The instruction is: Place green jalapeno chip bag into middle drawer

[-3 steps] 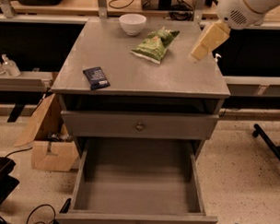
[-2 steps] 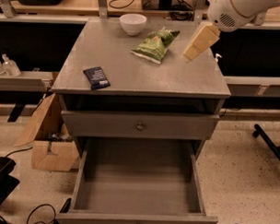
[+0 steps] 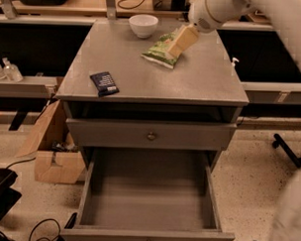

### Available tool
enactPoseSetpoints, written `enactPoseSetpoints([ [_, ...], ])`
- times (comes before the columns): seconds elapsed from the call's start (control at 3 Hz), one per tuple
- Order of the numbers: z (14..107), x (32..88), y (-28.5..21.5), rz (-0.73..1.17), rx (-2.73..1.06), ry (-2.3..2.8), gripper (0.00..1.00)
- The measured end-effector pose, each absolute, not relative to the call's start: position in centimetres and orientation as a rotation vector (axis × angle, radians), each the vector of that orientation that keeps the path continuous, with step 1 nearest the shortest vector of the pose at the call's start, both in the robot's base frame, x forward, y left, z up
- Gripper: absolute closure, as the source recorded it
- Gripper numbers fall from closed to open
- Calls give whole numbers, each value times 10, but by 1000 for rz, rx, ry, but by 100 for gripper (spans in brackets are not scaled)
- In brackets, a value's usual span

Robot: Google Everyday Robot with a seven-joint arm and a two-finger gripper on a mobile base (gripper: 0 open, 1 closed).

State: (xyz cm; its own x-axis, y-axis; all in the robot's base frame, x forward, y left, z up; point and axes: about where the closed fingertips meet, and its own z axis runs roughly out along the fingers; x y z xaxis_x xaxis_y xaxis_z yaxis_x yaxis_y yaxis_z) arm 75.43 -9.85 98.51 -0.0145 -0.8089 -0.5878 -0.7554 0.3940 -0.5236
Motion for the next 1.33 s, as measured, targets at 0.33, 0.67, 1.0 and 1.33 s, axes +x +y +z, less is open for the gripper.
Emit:
enactPoseSetpoints([
  [0.33,960,803,-61,-18,-1371,1744,0],
  [0.67,925,841,-38,-3,-1370,1785,0],
  [1.0,891,871,-24,25,-1364,1851,0],
  [1.33,858,896,-23,18,-1338,1941,2],
])
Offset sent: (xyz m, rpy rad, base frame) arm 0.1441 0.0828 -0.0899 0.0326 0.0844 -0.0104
